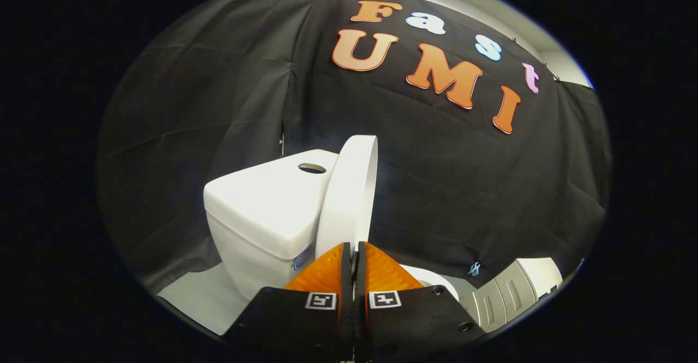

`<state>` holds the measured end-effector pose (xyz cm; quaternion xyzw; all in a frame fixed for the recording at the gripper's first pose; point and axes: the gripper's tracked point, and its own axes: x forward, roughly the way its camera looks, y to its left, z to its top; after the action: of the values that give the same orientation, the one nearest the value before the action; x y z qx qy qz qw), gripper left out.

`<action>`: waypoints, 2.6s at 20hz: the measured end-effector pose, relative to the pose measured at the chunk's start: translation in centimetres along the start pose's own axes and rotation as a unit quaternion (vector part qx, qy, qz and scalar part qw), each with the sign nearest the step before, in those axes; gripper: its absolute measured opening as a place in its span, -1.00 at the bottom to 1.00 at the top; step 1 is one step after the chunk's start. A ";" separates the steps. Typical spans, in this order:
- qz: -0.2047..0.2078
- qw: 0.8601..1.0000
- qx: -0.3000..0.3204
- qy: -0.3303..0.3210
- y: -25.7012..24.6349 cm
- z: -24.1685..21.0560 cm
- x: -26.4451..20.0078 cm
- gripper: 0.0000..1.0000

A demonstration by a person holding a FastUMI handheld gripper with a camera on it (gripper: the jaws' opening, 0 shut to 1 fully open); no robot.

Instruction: Open the toilet lid.

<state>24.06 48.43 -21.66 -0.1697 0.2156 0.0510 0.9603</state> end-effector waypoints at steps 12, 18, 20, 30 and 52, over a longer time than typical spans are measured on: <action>0.040 0.998 0.049 0.000 -0.7 0.5 -0.8 0.19; 0.070 0.993 0.096 -0.022 -4.5 2.7 -3.4 0.78; 0.074 0.990 0.116 -0.032 -7.3 3.7 -4.4 0.82; 0.037 0.977 0.195 -0.073 -23.1 5.0 -8.9 0.84; -0.034 0.976 0.186 -0.108 -44.3 -4.1 -20.3 0.84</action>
<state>11.71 5.00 -2.97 0.0107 0.1103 -0.0049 0.9938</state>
